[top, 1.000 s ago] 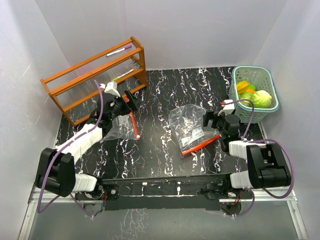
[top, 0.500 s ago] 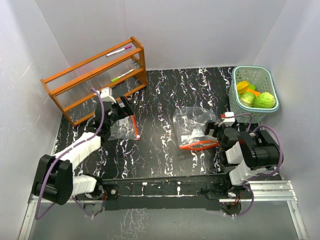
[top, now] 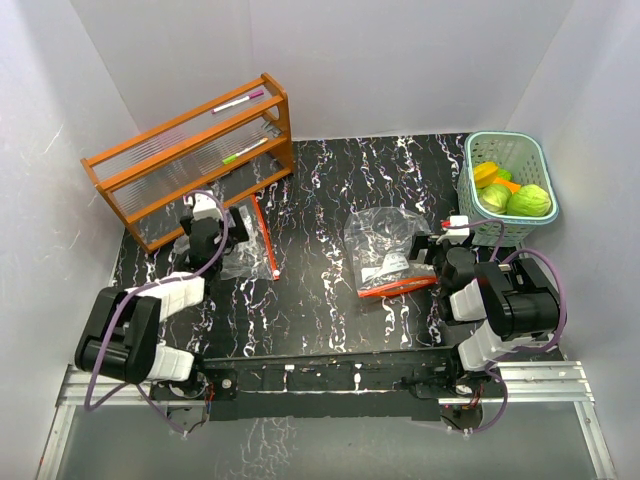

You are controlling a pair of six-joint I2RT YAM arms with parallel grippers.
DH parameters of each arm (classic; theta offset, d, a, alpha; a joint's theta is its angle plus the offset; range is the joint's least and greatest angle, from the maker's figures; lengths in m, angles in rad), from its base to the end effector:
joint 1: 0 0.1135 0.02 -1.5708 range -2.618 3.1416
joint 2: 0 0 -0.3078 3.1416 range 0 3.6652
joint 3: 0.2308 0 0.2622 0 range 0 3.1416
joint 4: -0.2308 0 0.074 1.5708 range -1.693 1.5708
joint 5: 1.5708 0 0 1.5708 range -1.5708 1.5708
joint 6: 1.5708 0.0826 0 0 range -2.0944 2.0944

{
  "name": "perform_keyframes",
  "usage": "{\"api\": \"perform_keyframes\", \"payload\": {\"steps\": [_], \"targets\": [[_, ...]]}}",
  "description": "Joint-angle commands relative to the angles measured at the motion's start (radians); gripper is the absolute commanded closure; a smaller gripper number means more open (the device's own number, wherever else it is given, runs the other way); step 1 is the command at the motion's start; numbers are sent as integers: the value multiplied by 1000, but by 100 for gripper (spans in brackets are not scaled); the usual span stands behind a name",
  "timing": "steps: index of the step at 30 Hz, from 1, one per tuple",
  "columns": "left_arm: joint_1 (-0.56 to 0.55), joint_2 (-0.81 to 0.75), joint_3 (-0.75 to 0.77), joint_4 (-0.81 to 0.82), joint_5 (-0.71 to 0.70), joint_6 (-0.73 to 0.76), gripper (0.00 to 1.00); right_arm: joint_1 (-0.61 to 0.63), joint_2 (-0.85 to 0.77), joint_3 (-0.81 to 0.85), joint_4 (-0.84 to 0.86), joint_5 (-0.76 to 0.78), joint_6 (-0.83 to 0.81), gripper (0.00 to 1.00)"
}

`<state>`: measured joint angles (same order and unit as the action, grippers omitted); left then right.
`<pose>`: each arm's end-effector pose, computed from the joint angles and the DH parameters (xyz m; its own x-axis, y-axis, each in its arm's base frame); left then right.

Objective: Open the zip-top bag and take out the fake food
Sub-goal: Reset both arms

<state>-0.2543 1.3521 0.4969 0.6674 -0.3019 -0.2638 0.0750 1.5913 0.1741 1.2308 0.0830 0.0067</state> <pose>0.3121 -0.0558 0.2321 -0.1634 -0.2148 -0.9629 -0.0882 0.9753 -0.2026 0.2780 0.0140 0.1492 -0.1847 -0.0072 -0.9828 0.0078 0.9999 -0.0088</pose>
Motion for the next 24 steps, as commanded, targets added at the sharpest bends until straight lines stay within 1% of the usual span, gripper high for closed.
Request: {"api": "perform_keyframes", "payload": {"steps": [1, 4, 5, 7, 8, 10, 13, 17, 19, 20, 24], "targets": [[29, 45, -67, 206, -73, 191, 8, 0, -5, 13, 70, 19, -14, 2], [53, 74, -64, 201, -84, 283, 8, -1, -7, 13, 68, 20, -15, 2], [66, 88, -65, 204, -89, 268, 8, 0, -7, 13, 68, 20, -15, 2], [106, 103, -76, 200, -50, 195, 8, -1, -6, 13, 68, 19, -15, 2], [116, 95, -77, 187, -35, 187, 9, -1, -7, 13, 68, 19, -15, 2], [121, 87, -88, 192, -11, 242, 9, -1, -6, 13, 68, 20, -15, 2], [127, 85, -95, 177, -21, 276, 9, -1, -6, 13, 68, 20, -15, 2], [136, 132, -93, 187, -17, 271, 9, 0, -7, 13, 68, 21, -14, 2], [144, 165, -96, 221, -25, 270, 9, 0, -6, 13, 68, 20, -14, 2], [150, 179, -105, 258, -20, 277, 9, 0, -6, 13, 68, 20, -15, 2], [178, 239, -118, 316, 7, 260, 9, -1, -6, 13, 68, 21, -15, 2]]}}
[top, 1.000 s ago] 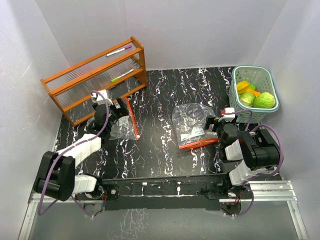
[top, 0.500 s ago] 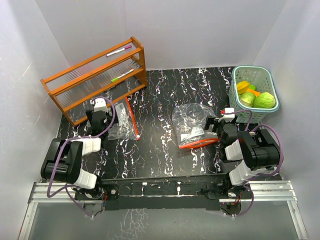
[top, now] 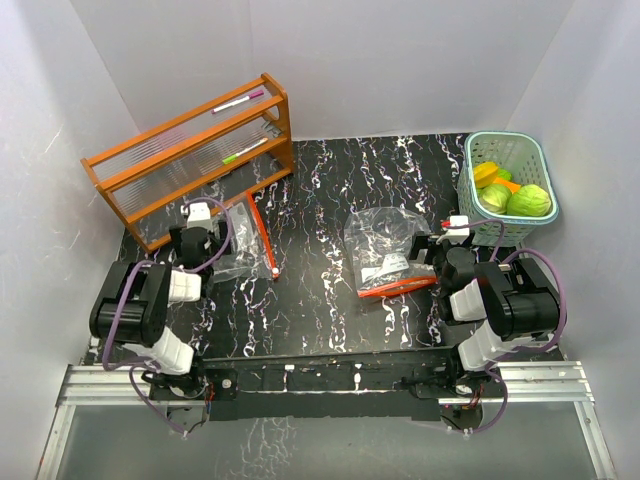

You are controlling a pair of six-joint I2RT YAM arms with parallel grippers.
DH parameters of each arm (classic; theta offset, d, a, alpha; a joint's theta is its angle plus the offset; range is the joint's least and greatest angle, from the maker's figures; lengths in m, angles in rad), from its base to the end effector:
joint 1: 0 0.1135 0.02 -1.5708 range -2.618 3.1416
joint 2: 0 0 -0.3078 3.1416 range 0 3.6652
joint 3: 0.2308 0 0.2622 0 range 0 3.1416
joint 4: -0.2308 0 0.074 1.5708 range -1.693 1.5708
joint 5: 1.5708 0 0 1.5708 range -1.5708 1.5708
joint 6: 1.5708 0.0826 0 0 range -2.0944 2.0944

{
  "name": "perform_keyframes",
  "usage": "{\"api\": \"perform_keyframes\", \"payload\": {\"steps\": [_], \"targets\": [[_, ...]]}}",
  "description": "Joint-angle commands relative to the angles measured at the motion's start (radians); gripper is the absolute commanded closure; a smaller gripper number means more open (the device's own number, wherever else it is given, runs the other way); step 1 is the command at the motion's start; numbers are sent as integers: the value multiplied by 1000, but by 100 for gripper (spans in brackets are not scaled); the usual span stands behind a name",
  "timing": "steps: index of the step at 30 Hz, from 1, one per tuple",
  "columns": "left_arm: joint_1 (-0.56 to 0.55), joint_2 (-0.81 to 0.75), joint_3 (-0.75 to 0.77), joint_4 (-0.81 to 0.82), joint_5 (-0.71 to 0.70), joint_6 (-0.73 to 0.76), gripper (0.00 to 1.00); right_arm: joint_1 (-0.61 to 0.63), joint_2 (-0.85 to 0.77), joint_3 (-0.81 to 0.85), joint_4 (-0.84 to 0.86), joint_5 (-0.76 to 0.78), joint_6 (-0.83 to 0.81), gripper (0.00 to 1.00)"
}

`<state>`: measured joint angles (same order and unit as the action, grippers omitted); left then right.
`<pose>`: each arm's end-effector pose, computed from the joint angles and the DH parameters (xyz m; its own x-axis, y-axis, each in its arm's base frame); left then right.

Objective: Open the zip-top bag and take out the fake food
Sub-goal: Reset both arms

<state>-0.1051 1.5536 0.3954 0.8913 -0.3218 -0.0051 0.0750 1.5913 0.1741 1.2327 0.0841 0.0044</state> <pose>0.3200 -0.0075 0.1713 -0.2612 0.0227 -0.9650 -0.2052 0.9756 0.0785 0.2780 0.0139 0.1495 -0.1829 -0.0093 -0.9831 0.0085 0.9999 -0.0111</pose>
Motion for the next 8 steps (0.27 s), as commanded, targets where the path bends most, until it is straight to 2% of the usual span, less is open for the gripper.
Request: {"api": "perform_keyframes", "payload": {"steps": [1, 3, 8], "targets": [[33, 57, -22, 118, 32, -1, 9, -1, -5, 13, 67, 19, -12, 2], [44, 97, -30, 165, 40, 2, 8, 0, -4, 14, 67, 18, -12, 2], [56, 94, -7, 102, 70, -16, 8, 0, -6, 18, 60, 21, -11, 2]]}}
